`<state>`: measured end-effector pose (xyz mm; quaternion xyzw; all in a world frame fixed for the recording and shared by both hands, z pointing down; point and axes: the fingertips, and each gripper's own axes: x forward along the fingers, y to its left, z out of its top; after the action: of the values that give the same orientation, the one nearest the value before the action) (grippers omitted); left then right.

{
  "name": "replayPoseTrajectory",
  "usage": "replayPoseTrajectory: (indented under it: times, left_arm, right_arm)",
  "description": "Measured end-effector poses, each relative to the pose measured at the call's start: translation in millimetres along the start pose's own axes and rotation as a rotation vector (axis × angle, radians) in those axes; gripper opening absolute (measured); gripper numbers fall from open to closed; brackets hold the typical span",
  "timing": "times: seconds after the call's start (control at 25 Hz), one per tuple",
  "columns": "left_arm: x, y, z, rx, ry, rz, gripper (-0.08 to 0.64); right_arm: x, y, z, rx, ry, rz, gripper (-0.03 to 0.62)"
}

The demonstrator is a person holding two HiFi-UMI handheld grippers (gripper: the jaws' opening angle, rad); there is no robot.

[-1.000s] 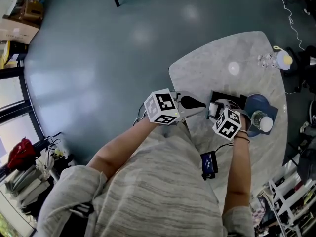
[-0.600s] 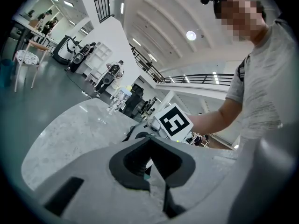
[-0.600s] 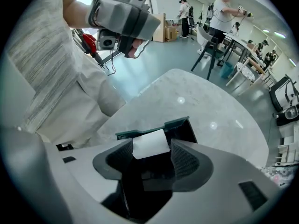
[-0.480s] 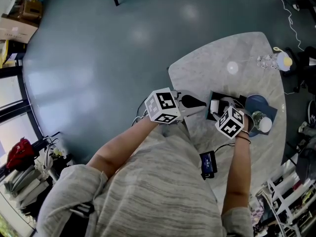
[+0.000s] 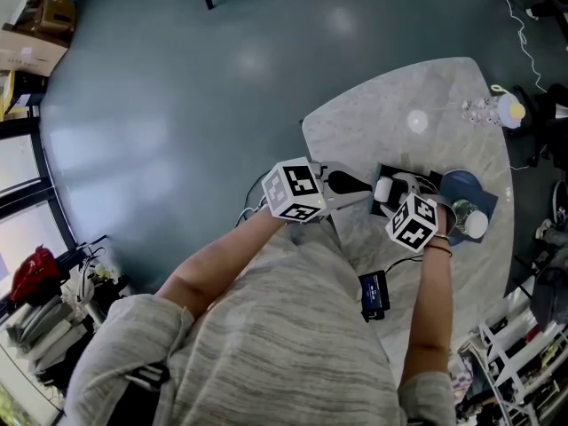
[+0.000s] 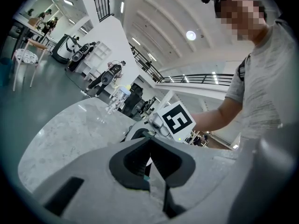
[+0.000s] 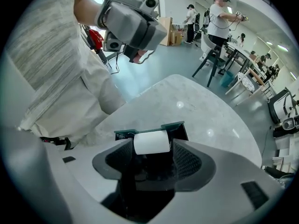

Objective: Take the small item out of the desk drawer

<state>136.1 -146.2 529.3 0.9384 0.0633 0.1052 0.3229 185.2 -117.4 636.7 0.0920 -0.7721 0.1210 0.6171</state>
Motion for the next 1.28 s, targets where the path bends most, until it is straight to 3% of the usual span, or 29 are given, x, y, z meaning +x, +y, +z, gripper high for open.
replayPoseTrajectory:
  times: [0.92,1.08,1.28]
  left_arm:
    - [5,-15,-5,0.008,0.012,-0.018,0.015]
    - [2,-18,-6,0.014,0.016,-0.013,0.015]
    - [-5,-20,-6,0.009,0.013,0.002,0.015]
  right_arm:
    - [35,1,-7,-0.014,0.107,0.005,0.258]
    - [32,-3,-9,0.032,0.104,-0.047,0.256]
    - [17,-11,-8,0.163,0.042,-0.143,0.258]
